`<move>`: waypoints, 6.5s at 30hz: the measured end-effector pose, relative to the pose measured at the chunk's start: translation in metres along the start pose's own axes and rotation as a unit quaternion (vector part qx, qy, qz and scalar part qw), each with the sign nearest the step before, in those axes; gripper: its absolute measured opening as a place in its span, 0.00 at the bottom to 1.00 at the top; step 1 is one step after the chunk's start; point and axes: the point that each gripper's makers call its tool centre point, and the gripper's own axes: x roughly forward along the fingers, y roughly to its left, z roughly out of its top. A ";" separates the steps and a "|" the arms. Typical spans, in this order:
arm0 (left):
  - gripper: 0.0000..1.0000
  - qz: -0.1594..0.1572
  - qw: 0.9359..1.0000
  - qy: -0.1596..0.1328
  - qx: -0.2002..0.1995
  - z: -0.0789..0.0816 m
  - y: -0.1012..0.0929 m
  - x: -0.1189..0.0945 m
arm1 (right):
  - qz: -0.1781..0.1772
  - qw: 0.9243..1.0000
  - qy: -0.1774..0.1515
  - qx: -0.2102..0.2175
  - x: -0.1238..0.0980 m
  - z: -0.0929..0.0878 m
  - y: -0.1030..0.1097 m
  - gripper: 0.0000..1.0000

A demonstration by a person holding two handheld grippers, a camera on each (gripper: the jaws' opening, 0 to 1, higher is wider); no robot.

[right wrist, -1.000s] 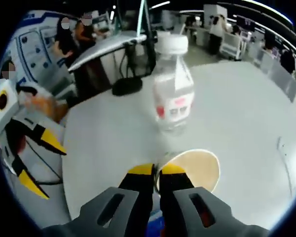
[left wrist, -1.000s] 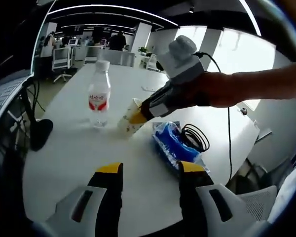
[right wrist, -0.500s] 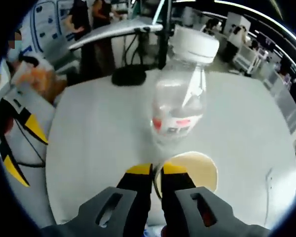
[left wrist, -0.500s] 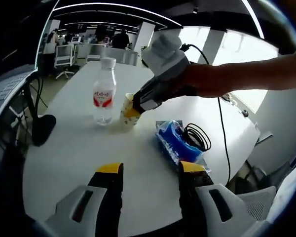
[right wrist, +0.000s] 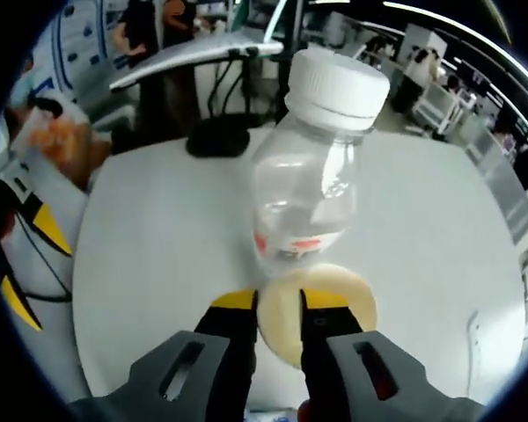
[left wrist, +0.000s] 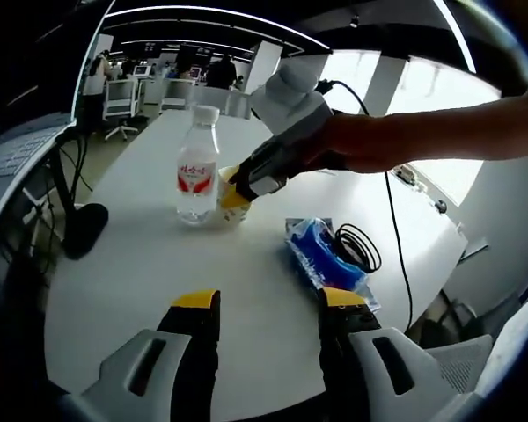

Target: Arrange the tabletop items into an orderly group along one side of the table until the central work area is clear of visible clutter.

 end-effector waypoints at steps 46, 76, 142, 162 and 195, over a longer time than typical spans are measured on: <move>0.43 0.003 1.000 -0.010 -0.009 -0.004 -0.009 -0.014 | -0.046 0.998 -0.018 0.025 -0.020 -0.015 -0.004 0.21; 0.43 -0.019 1.000 0.006 0.003 -0.008 -0.029 -0.007 | -0.091 0.988 -0.103 0.072 -0.102 -0.035 0.003 0.27; 0.44 -0.004 0.998 0.026 0.057 0.009 -0.065 -0.006 | -0.185 0.872 -0.141 0.430 -0.169 -0.275 0.031 0.27; 0.44 0.041 0.999 0.013 0.023 0.011 -0.052 -0.021 | -0.161 0.908 -0.119 0.367 -0.131 -0.256 0.014 0.25; 0.43 0.041 0.999 0.015 0.017 0.007 -0.056 -0.019 | -0.164 0.947 -0.115 0.252 -0.140 -0.239 0.009 0.04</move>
